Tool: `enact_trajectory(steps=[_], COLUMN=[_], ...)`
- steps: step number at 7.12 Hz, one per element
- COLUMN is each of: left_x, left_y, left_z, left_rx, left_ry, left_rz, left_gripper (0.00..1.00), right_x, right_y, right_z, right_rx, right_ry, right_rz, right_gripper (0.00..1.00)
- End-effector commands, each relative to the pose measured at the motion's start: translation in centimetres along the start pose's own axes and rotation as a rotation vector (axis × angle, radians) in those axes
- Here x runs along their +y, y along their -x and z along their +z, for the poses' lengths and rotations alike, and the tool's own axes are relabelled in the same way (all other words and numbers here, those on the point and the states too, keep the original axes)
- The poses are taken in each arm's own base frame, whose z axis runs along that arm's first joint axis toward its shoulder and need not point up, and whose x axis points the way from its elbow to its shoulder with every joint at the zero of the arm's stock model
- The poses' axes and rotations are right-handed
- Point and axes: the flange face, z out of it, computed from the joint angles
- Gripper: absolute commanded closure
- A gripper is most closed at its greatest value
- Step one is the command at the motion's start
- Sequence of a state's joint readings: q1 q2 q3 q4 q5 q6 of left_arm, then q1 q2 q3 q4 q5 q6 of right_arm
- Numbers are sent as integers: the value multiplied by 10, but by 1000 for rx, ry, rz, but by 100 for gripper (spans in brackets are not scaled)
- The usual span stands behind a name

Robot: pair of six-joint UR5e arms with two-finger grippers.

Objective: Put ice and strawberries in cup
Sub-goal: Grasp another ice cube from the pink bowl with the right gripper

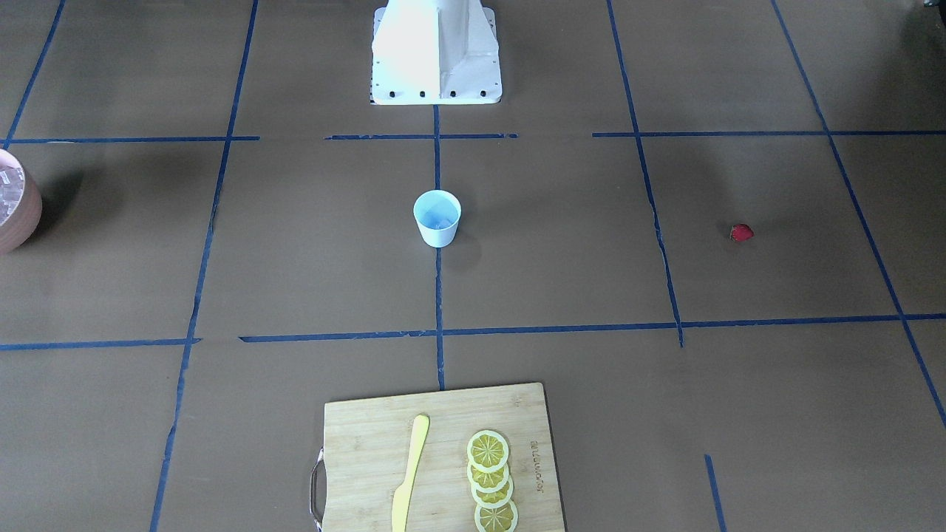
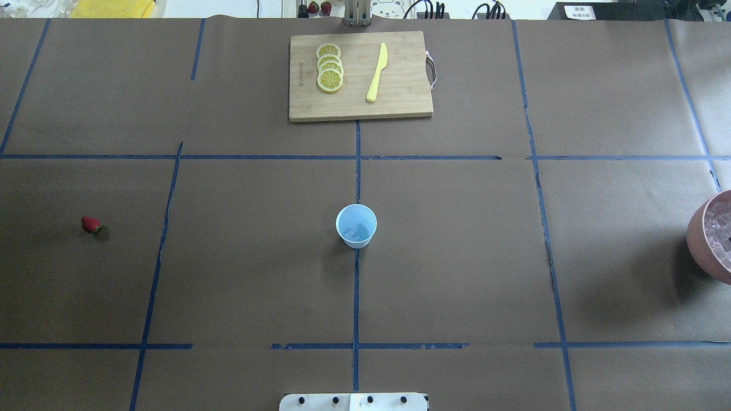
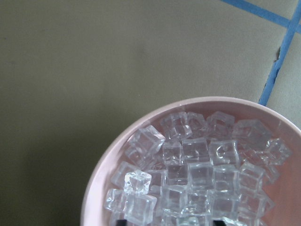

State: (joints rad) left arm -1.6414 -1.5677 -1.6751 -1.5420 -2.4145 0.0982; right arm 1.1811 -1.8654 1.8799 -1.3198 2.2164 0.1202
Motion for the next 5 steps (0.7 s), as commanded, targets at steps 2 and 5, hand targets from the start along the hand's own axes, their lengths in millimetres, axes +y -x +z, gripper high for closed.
enact_trajectory(steps=[2, 5], left_x=[0, 0], left_y=[-1, 0], left_z=[-1, 0], left_rx=[1, 1], left_ry=[-2, -1], left_rz=[2, 1], left_gripper=[0, 0], right_x=[7, 8], right_y=[-7, -7], right_z=[7, 10], right_rx=[14, 13], right_ry=[17, 25], right_rz=[-30, -33], right_gripper=[36, 44])
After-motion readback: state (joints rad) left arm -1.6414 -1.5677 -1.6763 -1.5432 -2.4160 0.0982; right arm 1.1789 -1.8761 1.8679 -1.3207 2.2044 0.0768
